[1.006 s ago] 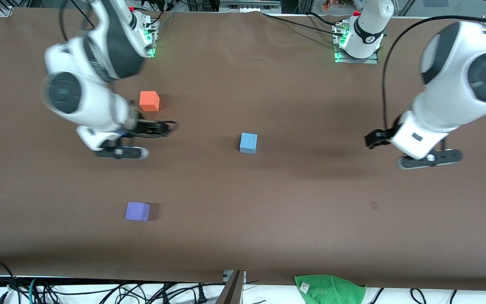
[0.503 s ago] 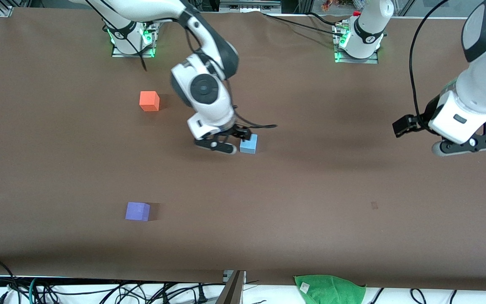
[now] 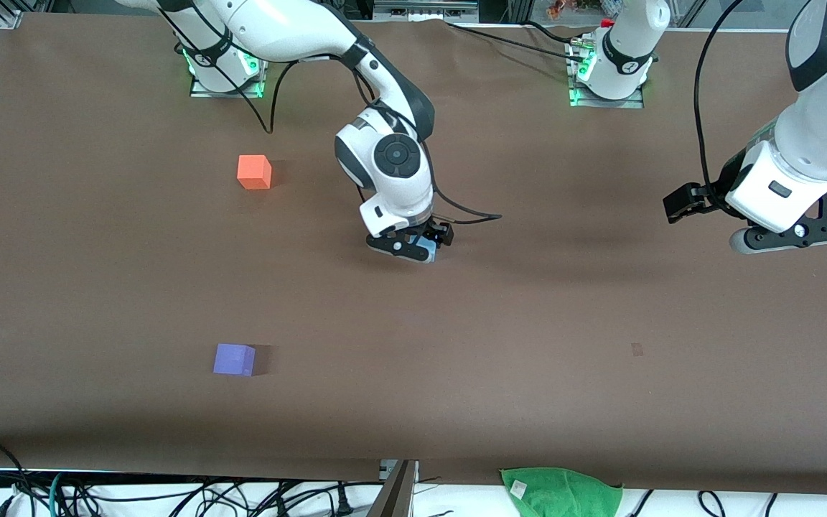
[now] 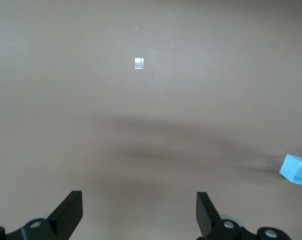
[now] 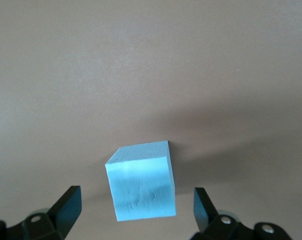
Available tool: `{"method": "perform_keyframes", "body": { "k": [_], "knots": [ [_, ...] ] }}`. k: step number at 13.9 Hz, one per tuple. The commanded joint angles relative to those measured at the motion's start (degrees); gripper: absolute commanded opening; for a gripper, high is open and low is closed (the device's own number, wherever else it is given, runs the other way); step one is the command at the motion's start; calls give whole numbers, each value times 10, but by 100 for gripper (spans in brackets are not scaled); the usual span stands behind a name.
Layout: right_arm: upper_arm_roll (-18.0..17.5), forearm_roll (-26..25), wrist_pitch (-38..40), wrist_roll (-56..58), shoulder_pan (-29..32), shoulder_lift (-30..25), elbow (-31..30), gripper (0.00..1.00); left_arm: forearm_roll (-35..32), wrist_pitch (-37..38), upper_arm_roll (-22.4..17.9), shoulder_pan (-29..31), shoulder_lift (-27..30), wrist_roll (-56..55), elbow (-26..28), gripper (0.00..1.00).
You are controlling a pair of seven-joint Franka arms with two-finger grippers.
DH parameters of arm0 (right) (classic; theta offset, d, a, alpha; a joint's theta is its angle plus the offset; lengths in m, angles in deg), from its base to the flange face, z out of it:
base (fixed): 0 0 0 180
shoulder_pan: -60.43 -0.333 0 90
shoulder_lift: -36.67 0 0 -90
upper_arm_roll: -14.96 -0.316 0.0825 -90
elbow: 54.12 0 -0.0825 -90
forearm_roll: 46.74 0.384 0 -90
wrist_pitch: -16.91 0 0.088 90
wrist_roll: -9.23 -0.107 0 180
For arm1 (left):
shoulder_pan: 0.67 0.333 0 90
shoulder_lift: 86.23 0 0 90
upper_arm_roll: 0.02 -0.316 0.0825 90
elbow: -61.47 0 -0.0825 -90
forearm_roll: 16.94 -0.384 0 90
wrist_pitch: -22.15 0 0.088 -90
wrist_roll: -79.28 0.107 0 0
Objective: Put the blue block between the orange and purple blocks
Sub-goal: 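Lower the right gripper onto the blue cube and close on it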
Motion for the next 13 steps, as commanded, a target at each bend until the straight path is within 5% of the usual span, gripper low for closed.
{"method": "perform_keyframes", "body": {
  "k": [1, 8, 10, 13],
  "knots": [
    [6, -38, -16, -15, -17, 23, 19, 99, 10, 4, 1, 4, 7, 15, 5, 100],
    [7, -73, -40, -35, -29, 53, 13, 99, 25, 3, 1, 5, 7, 15, 6, 100],
    [7, -72, -41, -35, -28, 54, 13, 88, 25, 5, 1, 5, 8, 16, 6, 100],
    [7, -73, -41, -28, -24, 54, 13, 48, 31, 4, 1, 4, 8, 41, 6, 100]
  ]
}}
